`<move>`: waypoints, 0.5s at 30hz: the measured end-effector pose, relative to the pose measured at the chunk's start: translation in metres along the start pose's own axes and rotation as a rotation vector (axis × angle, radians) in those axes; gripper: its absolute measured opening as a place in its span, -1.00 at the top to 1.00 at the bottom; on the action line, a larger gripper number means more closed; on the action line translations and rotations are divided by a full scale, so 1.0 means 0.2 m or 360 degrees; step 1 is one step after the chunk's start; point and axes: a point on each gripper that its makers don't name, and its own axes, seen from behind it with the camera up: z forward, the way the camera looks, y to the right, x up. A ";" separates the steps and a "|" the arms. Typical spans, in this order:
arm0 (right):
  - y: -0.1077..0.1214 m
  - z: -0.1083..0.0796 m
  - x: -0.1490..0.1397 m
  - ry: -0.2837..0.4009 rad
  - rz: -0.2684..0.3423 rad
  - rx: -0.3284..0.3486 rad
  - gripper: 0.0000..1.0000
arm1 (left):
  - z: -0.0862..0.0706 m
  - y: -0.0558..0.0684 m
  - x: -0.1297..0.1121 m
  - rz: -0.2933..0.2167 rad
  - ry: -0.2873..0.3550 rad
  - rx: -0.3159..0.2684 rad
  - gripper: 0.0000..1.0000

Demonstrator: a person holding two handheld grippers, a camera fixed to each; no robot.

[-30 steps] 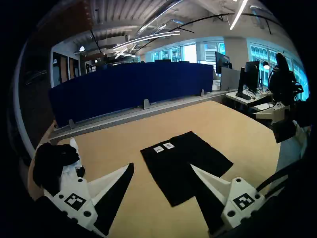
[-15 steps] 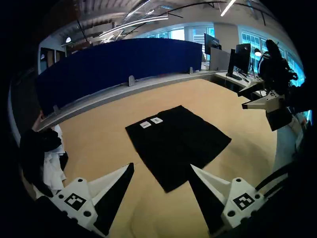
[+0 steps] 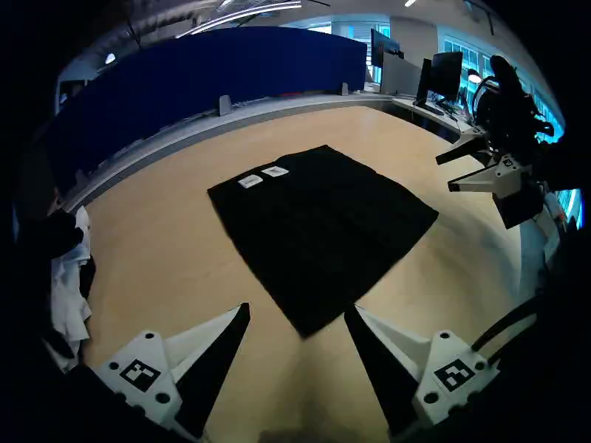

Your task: Fold towel

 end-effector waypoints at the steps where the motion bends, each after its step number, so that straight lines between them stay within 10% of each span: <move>1: 0.00 0.01 -0.03 -0.0019 -0.0009 0.0003 -1.00 | 0.01 0.00 -0.01 0.0007 -0.0010 -0.0005 -0.91; 15: -0.01 0.09 -0.22 -0.0159 -0.0001 0.0024 -1.00 | 0.12 0.04 -0.09 0.0032 -0.0084 -0.0048 -0.90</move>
